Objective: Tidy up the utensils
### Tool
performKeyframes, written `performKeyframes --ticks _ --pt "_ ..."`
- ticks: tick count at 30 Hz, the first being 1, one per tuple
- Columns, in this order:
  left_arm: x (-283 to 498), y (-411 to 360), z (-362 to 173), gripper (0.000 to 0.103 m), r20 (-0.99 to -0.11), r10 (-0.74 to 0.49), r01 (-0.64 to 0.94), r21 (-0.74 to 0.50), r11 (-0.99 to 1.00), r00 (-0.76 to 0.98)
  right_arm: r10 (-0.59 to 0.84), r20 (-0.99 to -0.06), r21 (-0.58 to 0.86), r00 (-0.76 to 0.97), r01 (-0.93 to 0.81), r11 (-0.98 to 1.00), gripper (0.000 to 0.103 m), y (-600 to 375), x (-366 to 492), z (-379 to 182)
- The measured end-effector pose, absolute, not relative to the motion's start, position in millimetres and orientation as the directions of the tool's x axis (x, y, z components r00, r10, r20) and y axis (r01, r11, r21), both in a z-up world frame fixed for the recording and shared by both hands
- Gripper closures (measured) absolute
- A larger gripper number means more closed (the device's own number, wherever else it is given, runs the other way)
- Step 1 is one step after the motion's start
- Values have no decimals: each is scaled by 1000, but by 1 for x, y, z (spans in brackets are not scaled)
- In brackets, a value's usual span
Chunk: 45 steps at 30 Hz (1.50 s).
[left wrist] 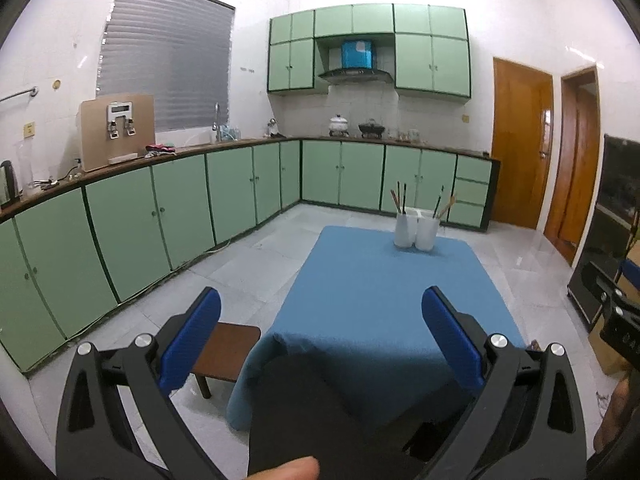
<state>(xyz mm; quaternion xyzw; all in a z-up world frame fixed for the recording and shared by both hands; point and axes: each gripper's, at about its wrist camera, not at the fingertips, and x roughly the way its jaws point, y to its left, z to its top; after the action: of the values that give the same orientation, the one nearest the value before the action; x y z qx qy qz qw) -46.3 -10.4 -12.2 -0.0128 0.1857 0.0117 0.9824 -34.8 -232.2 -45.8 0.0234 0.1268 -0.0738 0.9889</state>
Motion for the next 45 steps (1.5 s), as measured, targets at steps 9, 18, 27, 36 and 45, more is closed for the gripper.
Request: performKeyframes --ticks 9,18,27,36,45 --pt "-56 -14 -9 5 -342 81 -85 1 996 936 -129 -245 38 961 142 989 6 -236 -38 -48" --pt "-62 -9 -6 5 -321 104 -110 -1 994 942 -132 -253 35 958 145 989 6 -236 -40 -53" --pt "-67 -7 -3 5 -295 124 -131 -3 991 947 -140 -239 43 961 154 987 6 -234 -42 -50" --pt "-67 -7 4 5 -292 132 -138 0 990 947 -153 -222 38 963 165 985 6 -231 -45 -48" --pt "-68 -7 6 5 -287 134 -139 1 990 949 -155 -216 41 964 167 985 6 -231 -48 -47"
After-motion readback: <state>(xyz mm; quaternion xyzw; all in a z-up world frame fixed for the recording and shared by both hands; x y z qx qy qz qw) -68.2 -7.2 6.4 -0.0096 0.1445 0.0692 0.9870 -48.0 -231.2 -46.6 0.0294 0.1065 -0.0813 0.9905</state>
